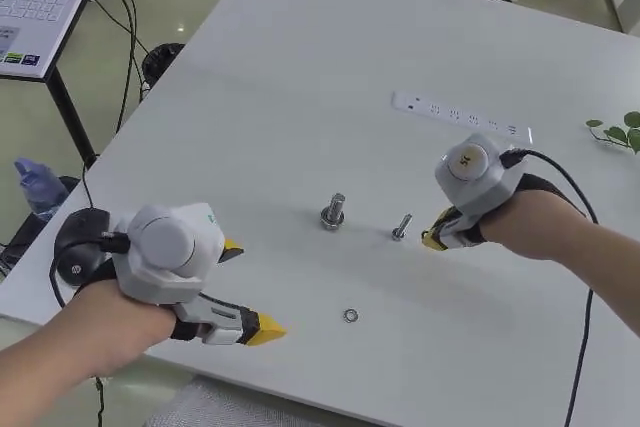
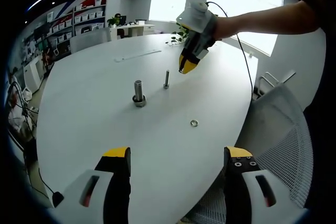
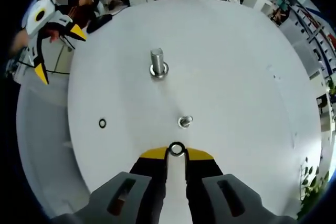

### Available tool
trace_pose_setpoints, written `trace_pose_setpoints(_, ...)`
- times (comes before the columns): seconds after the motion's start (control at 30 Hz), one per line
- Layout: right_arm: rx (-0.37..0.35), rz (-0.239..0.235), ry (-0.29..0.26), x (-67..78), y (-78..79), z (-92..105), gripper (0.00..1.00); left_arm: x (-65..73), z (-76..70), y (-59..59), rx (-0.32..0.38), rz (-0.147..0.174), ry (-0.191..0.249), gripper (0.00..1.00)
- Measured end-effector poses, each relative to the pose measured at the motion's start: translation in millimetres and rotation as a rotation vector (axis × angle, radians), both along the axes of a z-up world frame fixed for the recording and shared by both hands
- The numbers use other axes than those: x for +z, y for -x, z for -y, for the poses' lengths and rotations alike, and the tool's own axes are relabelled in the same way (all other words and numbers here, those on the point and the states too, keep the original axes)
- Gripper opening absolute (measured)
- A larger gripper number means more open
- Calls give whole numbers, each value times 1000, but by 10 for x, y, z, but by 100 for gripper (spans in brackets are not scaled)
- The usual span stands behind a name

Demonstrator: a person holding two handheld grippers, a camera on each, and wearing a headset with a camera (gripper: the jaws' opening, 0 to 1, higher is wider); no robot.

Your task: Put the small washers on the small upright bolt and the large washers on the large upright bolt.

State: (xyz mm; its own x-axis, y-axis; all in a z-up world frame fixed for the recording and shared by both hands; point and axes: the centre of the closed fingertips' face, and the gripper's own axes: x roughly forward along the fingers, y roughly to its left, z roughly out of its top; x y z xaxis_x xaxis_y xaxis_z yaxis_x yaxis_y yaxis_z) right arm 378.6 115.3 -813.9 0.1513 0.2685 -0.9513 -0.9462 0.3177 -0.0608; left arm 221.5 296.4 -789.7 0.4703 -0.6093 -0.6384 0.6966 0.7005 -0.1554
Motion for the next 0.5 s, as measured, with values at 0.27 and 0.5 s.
trace_pose_setpoints(0.27, -6, 12, -19, 122, -52, -63, 13, 3, -4, -25, 7, 5, -1, 73)
trace_pose_setpoints(0.5, 1, 16, -28, 143, -144, -117, 13, -8, 3, -29, 11, 3, 2, 75)
